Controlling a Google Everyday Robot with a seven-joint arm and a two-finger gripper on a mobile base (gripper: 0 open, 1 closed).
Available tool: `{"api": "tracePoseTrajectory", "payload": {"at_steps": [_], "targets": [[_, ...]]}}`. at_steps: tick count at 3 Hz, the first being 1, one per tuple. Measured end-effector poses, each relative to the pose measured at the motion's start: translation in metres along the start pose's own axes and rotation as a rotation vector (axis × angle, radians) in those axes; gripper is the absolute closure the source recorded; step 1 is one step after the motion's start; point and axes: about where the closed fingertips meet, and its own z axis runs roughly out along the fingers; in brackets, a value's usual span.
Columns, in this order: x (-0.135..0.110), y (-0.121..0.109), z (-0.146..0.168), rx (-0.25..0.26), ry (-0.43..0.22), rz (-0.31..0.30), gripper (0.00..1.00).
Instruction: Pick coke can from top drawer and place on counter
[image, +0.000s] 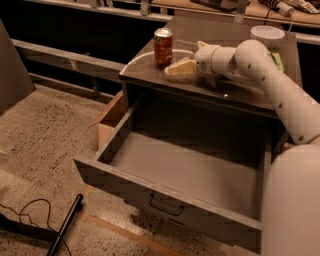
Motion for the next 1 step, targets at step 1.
{"api": "tracePoseTrajectory", "payload": {"at_steps": [1], "targets": [[0.0053, -0.0015, -0.0051, 0.004, 0.008, 0.003, 0.00]]}}
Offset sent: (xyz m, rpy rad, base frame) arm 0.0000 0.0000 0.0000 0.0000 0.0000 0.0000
